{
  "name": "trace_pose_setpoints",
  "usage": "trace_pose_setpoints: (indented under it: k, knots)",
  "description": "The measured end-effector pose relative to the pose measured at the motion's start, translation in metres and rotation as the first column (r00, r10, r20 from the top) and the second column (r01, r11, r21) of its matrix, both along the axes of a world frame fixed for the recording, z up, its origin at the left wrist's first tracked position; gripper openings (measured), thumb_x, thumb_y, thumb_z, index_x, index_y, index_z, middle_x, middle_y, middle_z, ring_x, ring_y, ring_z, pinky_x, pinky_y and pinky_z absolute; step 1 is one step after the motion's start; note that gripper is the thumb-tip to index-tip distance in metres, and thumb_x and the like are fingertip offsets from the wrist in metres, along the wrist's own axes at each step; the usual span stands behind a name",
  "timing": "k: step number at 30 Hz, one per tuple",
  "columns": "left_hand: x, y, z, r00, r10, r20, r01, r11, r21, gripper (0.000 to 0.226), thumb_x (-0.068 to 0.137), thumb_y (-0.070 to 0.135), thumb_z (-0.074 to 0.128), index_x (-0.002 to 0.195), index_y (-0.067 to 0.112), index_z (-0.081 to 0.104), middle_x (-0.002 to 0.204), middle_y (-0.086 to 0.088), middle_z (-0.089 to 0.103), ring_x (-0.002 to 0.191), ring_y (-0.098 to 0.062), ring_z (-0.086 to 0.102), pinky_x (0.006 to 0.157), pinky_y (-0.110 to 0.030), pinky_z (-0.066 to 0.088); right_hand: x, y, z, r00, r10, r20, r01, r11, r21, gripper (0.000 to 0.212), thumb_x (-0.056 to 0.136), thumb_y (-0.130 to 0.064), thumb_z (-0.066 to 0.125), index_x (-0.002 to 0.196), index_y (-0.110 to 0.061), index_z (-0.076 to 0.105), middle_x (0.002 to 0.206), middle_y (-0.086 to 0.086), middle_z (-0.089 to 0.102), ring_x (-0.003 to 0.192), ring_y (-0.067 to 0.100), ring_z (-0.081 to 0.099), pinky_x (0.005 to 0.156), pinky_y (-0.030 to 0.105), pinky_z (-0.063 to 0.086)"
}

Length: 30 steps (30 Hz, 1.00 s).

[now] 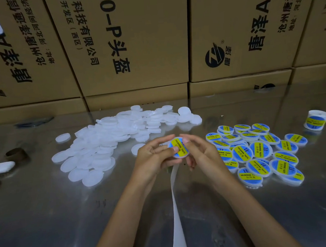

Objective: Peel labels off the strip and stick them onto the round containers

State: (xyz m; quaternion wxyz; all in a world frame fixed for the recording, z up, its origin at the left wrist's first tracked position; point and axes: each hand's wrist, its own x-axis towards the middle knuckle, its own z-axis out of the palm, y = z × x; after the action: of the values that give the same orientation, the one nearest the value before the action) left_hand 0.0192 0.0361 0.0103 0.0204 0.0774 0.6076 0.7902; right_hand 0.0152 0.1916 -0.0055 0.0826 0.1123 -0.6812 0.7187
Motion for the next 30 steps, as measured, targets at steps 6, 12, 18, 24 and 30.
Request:
trace_pose_setpoints:
  k: [6,12,18,24,30]
  knots:
    - [-0.004,-0.001,-0.003,0.998,0.058,0.0,-0.058,0.998,0.027,0.032,0.083,-0.002,0.075,0.113,0.007,0.066,0.096,-0.017,0.076,0.078,-0.028,0.075,0.066,-0.027,0.061,-0.002,0.003,-0.001,0.999,0.01,-0.034,-0.01,1.0,-0.005,0.019,0.093,-0.013,0.066,0.111,-0.017,0.071,0.052,0.007,0.054,0.053,0.017,0.046,0.054,0.024,0.043]
    - [-0.003,-0.002,-0.003,0.997,0.07,-0.006,-0.07,0.997,0.037,0.04,0.073,0.017,0.081,0.106,0.003,0.063,0.096,-0.019,0.076,0.076,-0.029,0.075,0.062,-0.028,0.06,-0.002,-0.001,-0.007,0.994,-0.003,-0.114,0.008,0.999,0.042,0.021,0.096,-0.017,0.064,0.104,-0.033,0.074,0.051,0.011,0.054,0.05,0.016,0.046,0.053,0.024,0.042]
    - [-0.001,0.001,-0.002,0.994,0.11,0.013,-0.11,0.994,0.019,0.03,0.081,0.02,0.077,0.098,0.001,0.063,0.095,-0.017,0.076,0.075,-0.031,0.075,0.057,-0.029,0.06,-0.001,-0.005,-0.009,0.99,-0.075,-0.121,0.081,0.996,0.04,0.014,0.095,-0.022,0.066,0.099,-0.031,0.076,0.054,0.002,0.058,0.044,0.013,0.043,0.048,0.023,0.039]
    - [-0.002,0.003,-0.002,0.974,0.218,-0.056,-0.222,0.972,-0.079,0.015,0.092,0.013,0.071,0.102,0.004,0.063,0.087,-0.013,0.077,0.066,-0.026,0.073,0.055,-0.029,0.059,-0.002,-0.004,-0.01,0.999,-0.041,-0.008,0.042,0.986,0.164,0.019,0.092,-0.037,0.067,0.091,-0.018,0.064,0.05,0.004,0.05,0.046,0.014,0.04,0.05,0.027,0.034]
    - [-0.002,0.001,-0.004,0.979,0.194,-0.06,-0.199,0.975,-0.095,0.021,0.09,0.008,0.071,0.111,0.007,0.071,0.098,-0.015,0.076,0.071,-0.023,0.072,0.059,-0.028,0.058,-0.001,-0.006,-0.011,0.999,-0.044,-0.023,0.049,0.941,0.335,0.059,0.096,-0.046,0.056,0.062,0.0,0.046,0.051,-0.001,0.036,0.046,0.01,0.03,0.048,0.025,0.027]
